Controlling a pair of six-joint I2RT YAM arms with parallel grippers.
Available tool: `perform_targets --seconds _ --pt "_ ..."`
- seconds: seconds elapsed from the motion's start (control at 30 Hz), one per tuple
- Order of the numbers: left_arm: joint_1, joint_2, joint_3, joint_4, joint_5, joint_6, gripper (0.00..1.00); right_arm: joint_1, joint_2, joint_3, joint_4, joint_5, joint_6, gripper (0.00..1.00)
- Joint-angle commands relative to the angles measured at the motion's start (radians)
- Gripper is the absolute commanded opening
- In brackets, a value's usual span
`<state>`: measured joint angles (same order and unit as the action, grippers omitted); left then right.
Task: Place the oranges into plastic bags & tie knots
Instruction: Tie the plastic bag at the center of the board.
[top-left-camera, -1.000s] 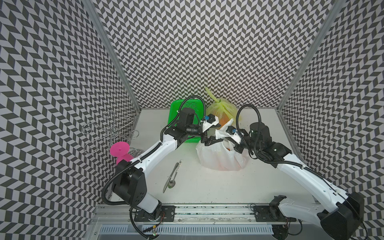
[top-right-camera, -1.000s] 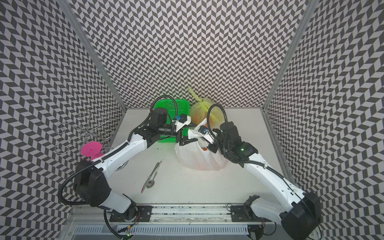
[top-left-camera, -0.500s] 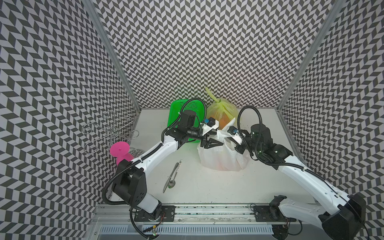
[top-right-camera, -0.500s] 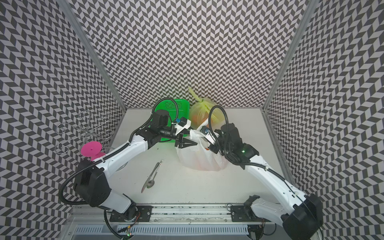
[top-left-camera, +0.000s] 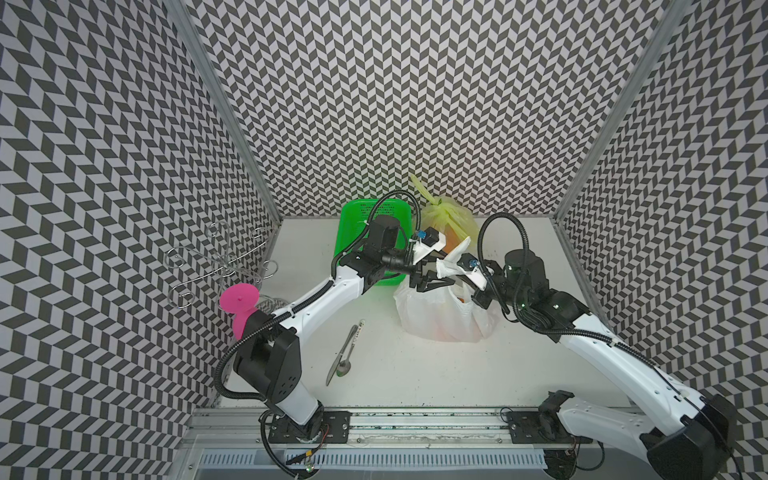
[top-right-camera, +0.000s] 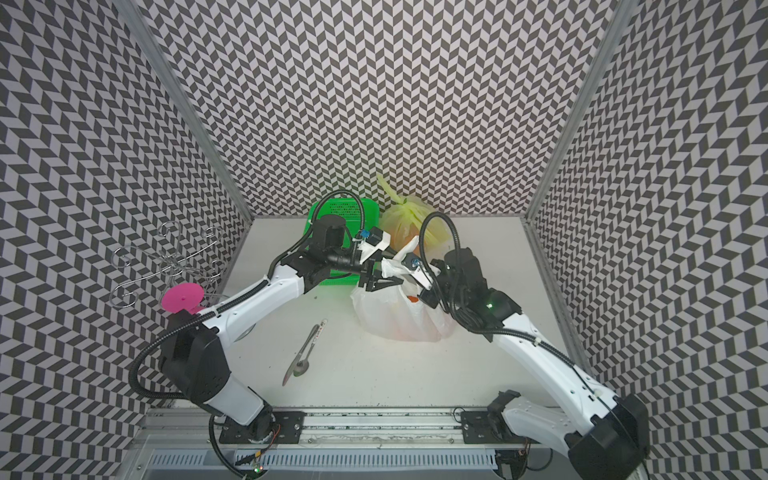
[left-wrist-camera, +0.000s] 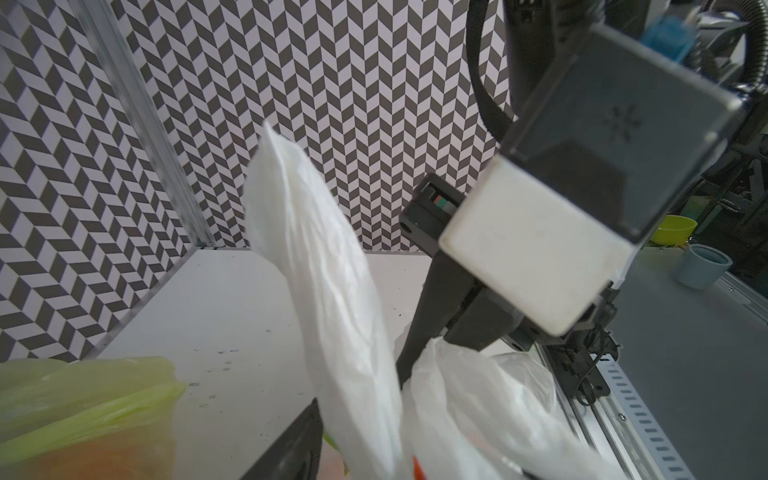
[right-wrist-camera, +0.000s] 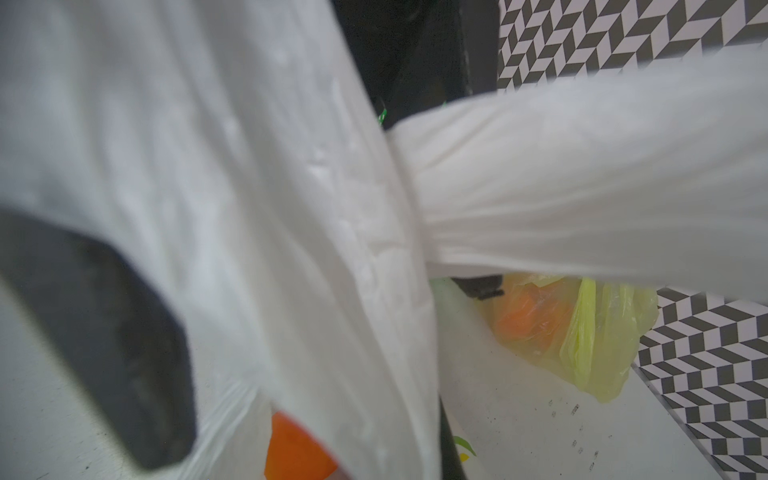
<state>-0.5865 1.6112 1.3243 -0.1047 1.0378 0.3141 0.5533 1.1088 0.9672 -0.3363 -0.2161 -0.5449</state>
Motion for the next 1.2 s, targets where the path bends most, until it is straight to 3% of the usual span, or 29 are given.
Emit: perform_targets --seconds 0.0,0.27,0.87,1.07,1.17 --pt "-0.014 0.005 0.022 0.010 0.026 -0.020 0.70 -0.001 -0.018 -0.014 0.036 0.019 0.008 0.00" --pt "-0.015 -0.036 -0.049 0.116 0.033 -0.110 0.69 -0.001 -0.024 -0.041 0.054 0.030 0.002 0.00" --pt "-0.024 -0.019 -0.079 0.249 -0.033 -0.275 0.43 0.000 -0.027 -0.044 0.054 0.024 -0.007 0.00" --pt "-0.024 -0.017 -0.081 0.266 -0.041 -0.282 0.16 -0.001 -0.036 -0.032 0.051 0.054 -0.004 0.02" --pt "-0.023 -0.021 -0.083 0.243 -0.031 -0.243 0.02 -0.004 -0.047 -0.025 0.058 0.110 0.005 0.08"
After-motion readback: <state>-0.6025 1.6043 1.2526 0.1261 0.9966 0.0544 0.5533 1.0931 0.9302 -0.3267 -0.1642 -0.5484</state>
